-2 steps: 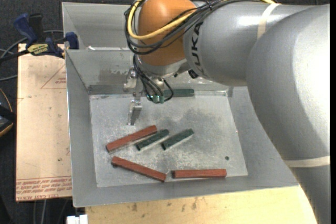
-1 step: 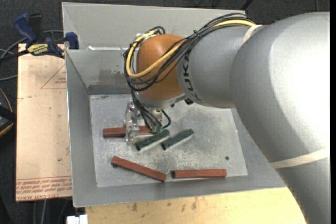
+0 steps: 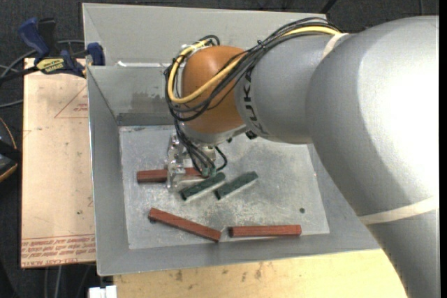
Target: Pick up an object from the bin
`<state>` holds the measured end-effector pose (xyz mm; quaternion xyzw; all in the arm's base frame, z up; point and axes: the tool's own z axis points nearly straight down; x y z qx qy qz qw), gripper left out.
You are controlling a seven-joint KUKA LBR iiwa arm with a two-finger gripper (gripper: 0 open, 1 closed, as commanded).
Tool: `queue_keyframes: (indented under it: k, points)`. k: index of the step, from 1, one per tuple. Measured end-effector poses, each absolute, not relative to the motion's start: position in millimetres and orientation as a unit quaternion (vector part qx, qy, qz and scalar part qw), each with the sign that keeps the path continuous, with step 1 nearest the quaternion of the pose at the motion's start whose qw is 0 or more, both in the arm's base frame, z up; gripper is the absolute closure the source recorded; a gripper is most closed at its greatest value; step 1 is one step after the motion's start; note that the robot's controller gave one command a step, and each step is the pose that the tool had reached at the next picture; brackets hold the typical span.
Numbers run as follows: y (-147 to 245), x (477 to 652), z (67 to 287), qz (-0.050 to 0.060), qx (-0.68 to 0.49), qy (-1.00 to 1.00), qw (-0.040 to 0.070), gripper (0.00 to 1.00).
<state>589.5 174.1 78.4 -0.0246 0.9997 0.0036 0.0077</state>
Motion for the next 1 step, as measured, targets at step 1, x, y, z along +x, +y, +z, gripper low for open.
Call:
queue_keyframes:
  k: [1]
  points:
    - [160.2, 597.6, 273.3, 0.0, -0.028, 1.0, 0.0, 1.0]
